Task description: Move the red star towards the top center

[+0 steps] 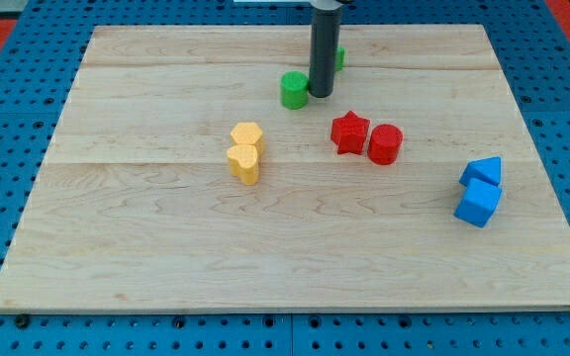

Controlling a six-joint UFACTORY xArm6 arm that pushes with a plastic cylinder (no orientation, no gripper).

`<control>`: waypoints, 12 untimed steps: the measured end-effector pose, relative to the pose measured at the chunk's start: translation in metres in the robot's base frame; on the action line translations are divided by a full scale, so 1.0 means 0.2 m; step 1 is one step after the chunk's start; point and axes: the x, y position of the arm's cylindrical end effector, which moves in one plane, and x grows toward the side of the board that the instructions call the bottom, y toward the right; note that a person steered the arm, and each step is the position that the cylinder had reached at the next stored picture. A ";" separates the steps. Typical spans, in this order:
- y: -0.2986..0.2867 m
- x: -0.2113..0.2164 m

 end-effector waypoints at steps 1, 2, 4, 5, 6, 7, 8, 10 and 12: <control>0.22 0.00; 0.51 0.18; 0.31 0.43; 0.14 0.37; -0.11 0.34; -0.40 0.30; -0.46 0.23; -0.47 0.23; -0.64 0.18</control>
